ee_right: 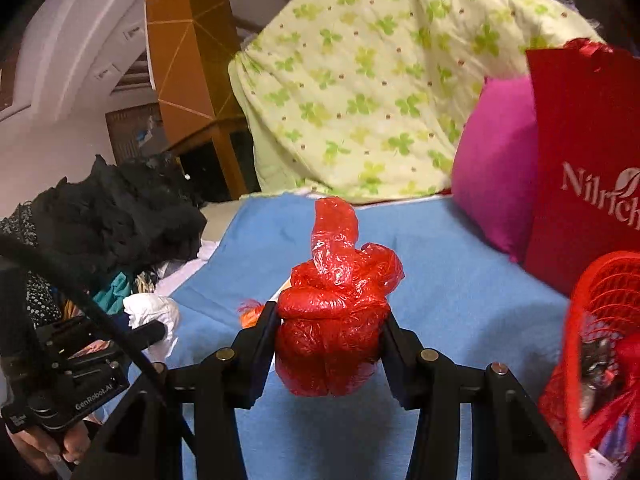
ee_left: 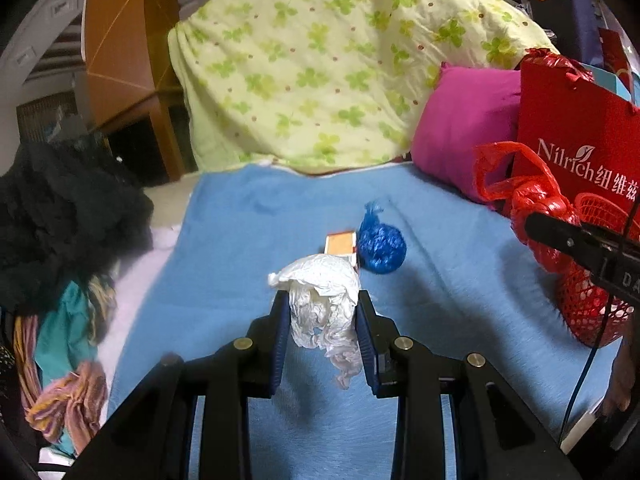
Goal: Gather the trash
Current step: 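Lift and carry the tissue and red bag over the red mesh basket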
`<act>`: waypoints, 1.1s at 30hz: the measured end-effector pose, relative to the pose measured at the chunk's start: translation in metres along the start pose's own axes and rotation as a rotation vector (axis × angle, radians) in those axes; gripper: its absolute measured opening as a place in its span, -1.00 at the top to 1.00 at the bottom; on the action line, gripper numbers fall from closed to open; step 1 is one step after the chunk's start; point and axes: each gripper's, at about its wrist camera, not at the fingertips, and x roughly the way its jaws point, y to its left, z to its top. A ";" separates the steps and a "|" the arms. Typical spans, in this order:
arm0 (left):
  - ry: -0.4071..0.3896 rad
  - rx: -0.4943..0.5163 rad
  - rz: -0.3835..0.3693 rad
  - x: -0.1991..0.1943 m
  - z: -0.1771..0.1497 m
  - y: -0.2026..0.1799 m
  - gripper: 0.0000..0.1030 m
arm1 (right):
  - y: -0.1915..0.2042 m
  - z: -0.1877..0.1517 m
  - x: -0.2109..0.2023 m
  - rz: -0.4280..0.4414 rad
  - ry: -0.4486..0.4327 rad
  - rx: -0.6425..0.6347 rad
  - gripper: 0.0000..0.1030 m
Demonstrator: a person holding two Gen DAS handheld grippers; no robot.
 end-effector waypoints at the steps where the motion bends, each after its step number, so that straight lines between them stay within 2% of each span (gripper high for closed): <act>1: -0.002 0.001 0.004 -0.002 0.002 -0.002 0.35 | -0.001 0.000 -0.007 -0.001 -0.011 0.004 0.01; 13: -0.060 0.039 0.027 -0.037 0.020 -0.026 0.35 | 0.003 -0.011 -0.061 0.000 -0.102 -0.031 0.01; 33: -0.099 0.076 0.012 -0.057 0.034 -0.053 0.35 | -0.015 -0.019 -0.095 -0.028 -0.166 -0.012 0.01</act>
